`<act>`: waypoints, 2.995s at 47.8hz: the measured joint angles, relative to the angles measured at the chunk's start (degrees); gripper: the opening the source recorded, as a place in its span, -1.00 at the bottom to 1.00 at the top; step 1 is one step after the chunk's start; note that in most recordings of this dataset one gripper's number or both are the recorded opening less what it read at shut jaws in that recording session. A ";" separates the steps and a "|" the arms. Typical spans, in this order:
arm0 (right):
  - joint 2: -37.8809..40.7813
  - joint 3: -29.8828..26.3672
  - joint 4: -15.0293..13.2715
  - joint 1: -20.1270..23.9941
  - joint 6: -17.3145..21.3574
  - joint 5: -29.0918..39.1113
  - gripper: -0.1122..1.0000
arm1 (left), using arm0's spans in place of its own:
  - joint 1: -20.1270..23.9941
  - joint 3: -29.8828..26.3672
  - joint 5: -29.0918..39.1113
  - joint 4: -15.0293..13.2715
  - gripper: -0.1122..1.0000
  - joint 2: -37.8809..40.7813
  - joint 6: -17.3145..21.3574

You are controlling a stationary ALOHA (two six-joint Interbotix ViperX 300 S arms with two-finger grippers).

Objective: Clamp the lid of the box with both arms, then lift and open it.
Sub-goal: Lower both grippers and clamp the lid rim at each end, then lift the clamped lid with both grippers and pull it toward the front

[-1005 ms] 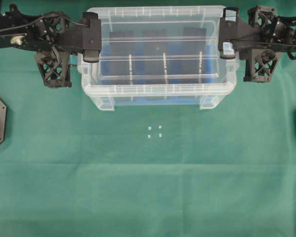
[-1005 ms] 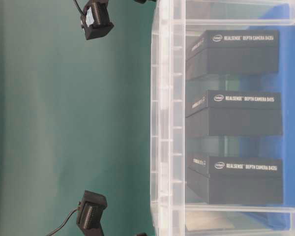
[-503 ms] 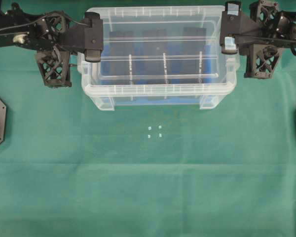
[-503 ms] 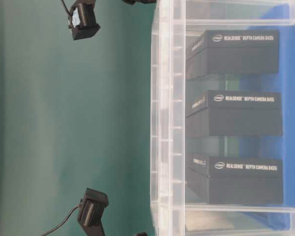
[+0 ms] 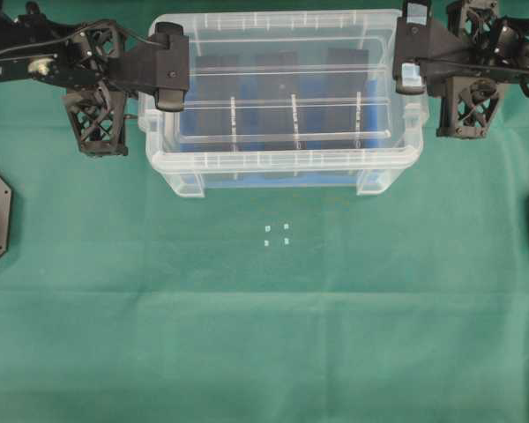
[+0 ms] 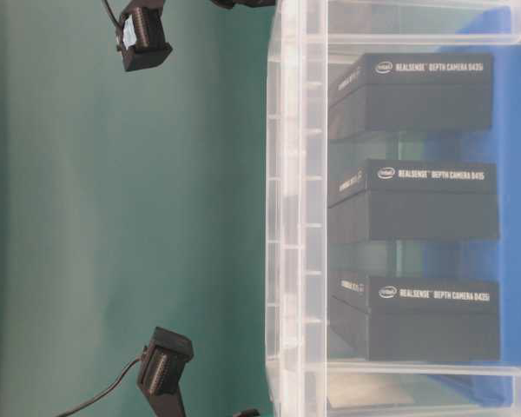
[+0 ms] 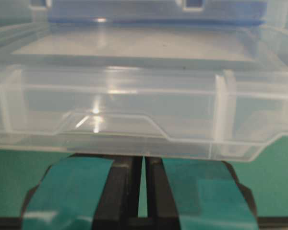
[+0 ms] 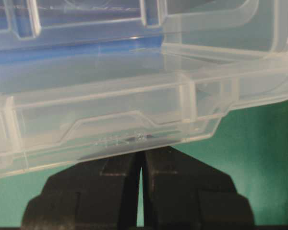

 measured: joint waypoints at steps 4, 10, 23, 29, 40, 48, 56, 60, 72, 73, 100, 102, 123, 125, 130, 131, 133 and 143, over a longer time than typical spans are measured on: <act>-0.09 -0.18 0.00 0.09 0.00 0.00 -0.81 | -0.09 -0.35 0.62 0.00 -0.77 0.09 0.00; -0.09 -0.62 0.00 0.26 0.00 0.26 -0.81 | -0.09 -0.70 1.41 0.09 -0.77 0.09 0.00; -0.18 -1.85 0.00 0.62 0.00 0.97 -0.81 | -0.09 -1.14 2.81 0.00 -0.77 0.00 -0.44; -0.09 -2.64 -0.09 0.88 0.00 1.67 -0.81 | -0.18 -1.32 3.43 0.09 -0.77 0.00 -0.53; -0.09 -3.69 -0.18 1.32 0.00 3.16 -0.81 | -0.26 -2.11 4.66 0.09 -0.77 0.00 -0.79; -0.09 -4.31 -0.09 1.41 0.00 4.13 -0.81 | -0.35 -3.08 5.89 0.09 -0.77 -0.09 -0.79; -0.53 -4.39 -0.18 1.49 0.00 4.66 -0.81 | -0.44 -3.96 6.77 0.00 -0.77 -0.09 -0.79; -1.14 -4.48 -0.18 1.49 0.00 4.66 -0.81 | -0.44 -4.48 7.38 0.00 -0.77 -0.18 -0.79; -2.99 -5.01 -0.18 1.49 0.09 5.27 -0.81 | -0.70 -5.19 8.44 0.09 -0.77 -0.79 -1.14; -3.08 -5.10 -0.18 1.49 0.00 5.27 -0.81 | -0.62 -5.19 8.44 0.09 -0.77 -0.97 -1.14; -3.52 -7.47 -0.18 2.11 0.09 7.65 -0.81 | -1.05 -5.45 10.02 0.09 -0.77 -2.55 -2.29; -3.52 -7.47 -0.18 2.37 0.00 7.91 -0.81 | -1.23 -5.45 10.02 0.00 -0.77 -2.64 -2.29; -4.48 -7.38 -0.18 7.65 4.13 11.07 -0.81 | -6.59 -5.45 12.92 0.09 -0.77 -2.99 -8.26; -4.66 -7.38 -0.18 8.61 4.75 11.51 -0.81 | -7.47 -5.36 12.92 0.09 -0.77 -3.08 -9.05; -4.92 -7.38 -0.18 10.72 6.15 12.30 -0.81 | -9.93 -5.36 13.01 0.09 -0.77 -3.43 -11.16; -4.92 -7.38 -0.18 11.07 6.42 12.39 -0.81 | -10.37 -5.36 13.01 0.09 -0.77 -3.52 -11.51; -5.01 -7.38 -0.18 12.13 7.12 12.66 -0.81 | -11.25 -5.45 13.01 0.09 -0.77 -3.60 -12.22; -5.01 -7.29 -1.76 18.28 12.30 14.15 -0.81 | -17.14 -5.36 14.06 -0.18 -0.77 -4.66 -17.58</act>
